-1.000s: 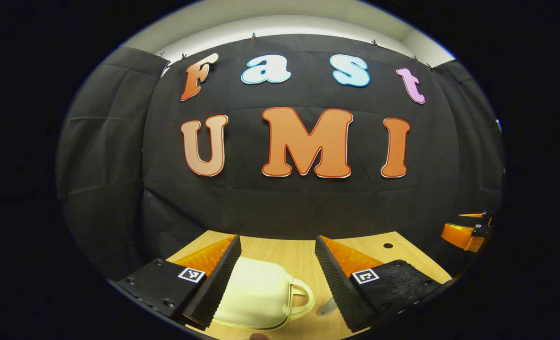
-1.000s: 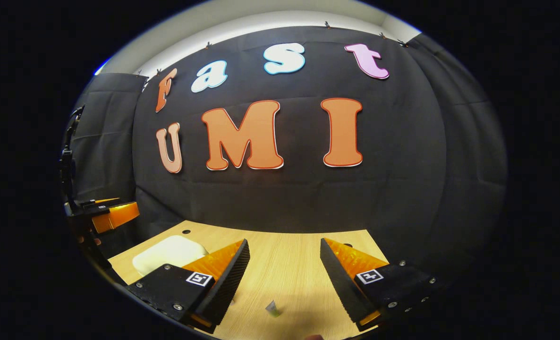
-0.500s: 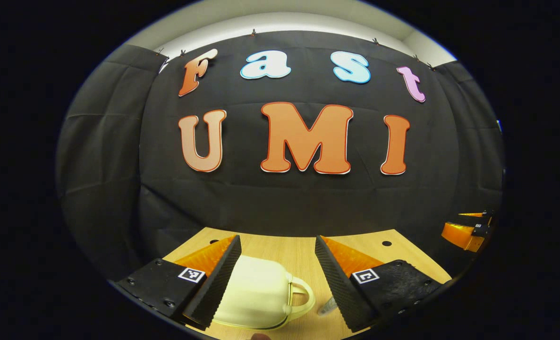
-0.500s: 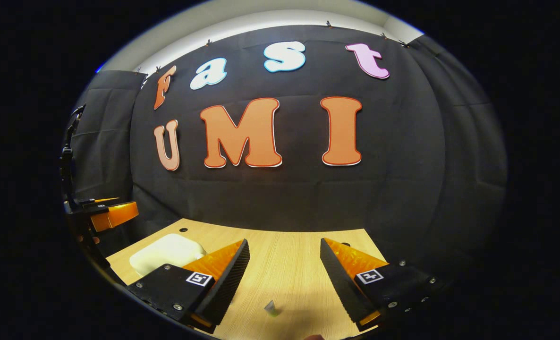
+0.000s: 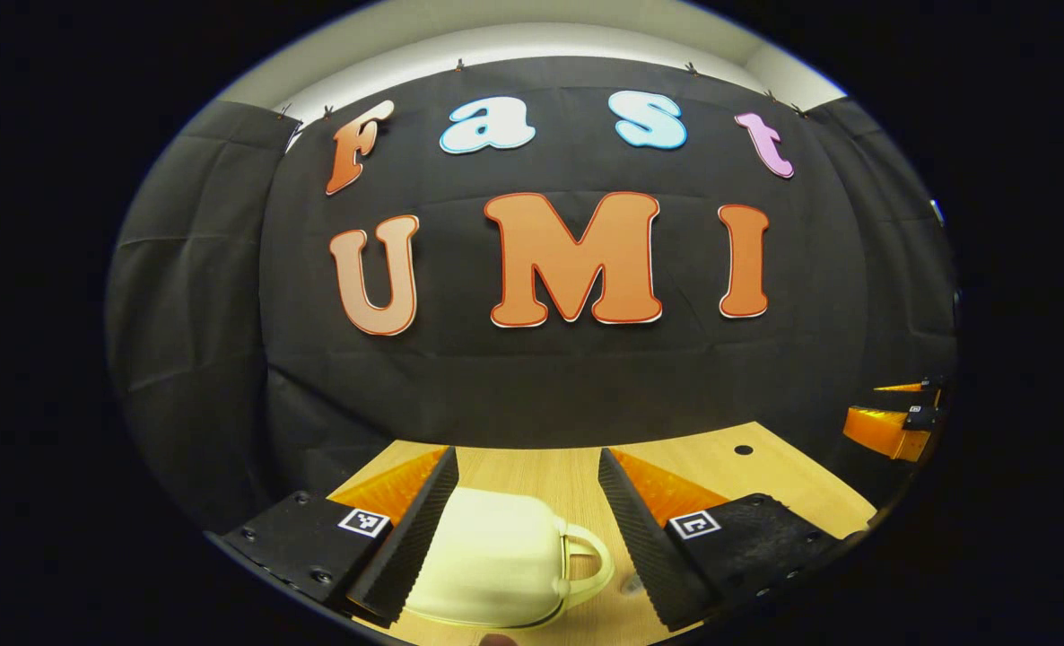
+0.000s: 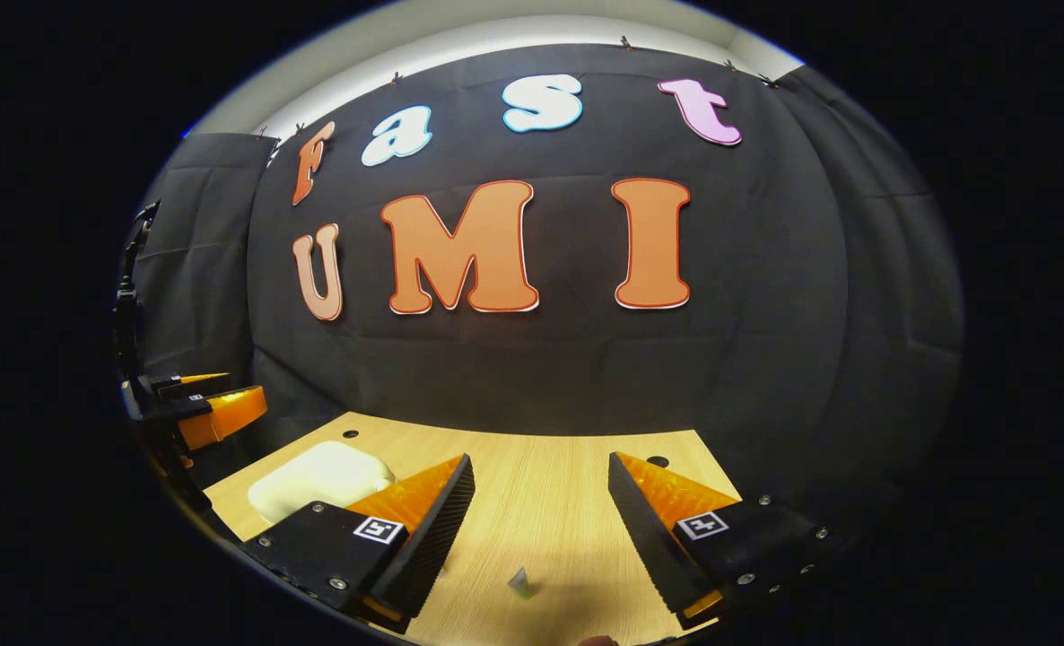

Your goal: First open the suitcase, pack the skin care products into it, and then close the suitcase.

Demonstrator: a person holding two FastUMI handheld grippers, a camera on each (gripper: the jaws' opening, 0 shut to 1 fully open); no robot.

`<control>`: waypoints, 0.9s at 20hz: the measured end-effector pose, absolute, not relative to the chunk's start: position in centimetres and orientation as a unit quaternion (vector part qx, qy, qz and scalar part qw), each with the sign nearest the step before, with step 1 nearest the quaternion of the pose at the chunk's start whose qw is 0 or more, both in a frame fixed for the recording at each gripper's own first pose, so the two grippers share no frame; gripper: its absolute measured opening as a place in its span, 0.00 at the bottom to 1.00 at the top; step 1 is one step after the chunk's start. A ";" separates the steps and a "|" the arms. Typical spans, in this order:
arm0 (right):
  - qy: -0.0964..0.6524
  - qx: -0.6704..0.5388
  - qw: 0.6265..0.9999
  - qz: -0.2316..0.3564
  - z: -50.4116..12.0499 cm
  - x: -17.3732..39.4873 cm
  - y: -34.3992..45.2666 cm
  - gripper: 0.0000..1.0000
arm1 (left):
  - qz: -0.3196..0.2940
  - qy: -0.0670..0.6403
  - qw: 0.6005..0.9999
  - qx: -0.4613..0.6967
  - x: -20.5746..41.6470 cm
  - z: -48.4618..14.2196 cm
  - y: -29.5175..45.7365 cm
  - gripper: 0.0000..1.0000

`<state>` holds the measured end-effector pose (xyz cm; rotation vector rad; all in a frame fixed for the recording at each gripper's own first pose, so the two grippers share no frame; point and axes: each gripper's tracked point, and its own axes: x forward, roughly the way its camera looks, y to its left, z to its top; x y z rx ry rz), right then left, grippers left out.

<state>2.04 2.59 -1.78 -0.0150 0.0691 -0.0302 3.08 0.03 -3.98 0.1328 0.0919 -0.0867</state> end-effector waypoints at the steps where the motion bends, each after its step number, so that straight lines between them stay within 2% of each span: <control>1: 0.035 -0.007 0.999 -0.016 -1.8 2.0 2.6 0.95 | -0.044 0.047 0.995 0.070 3.1 -4.1 0.0 0.97; 11: 0.048 0.001 0.998 -0.034 -3.1 1.1 1.6 0.95 | -0.052 0.074 0.980 0.178 3.4 -8.4 -0.9 0.98; 18: 0.066 0.022 0.995 -0.076 -4.9 -0.4 -1.7 0.95 | -0.113 0.138 0.924 0.338 2.7 -17.3 -3.8 0.98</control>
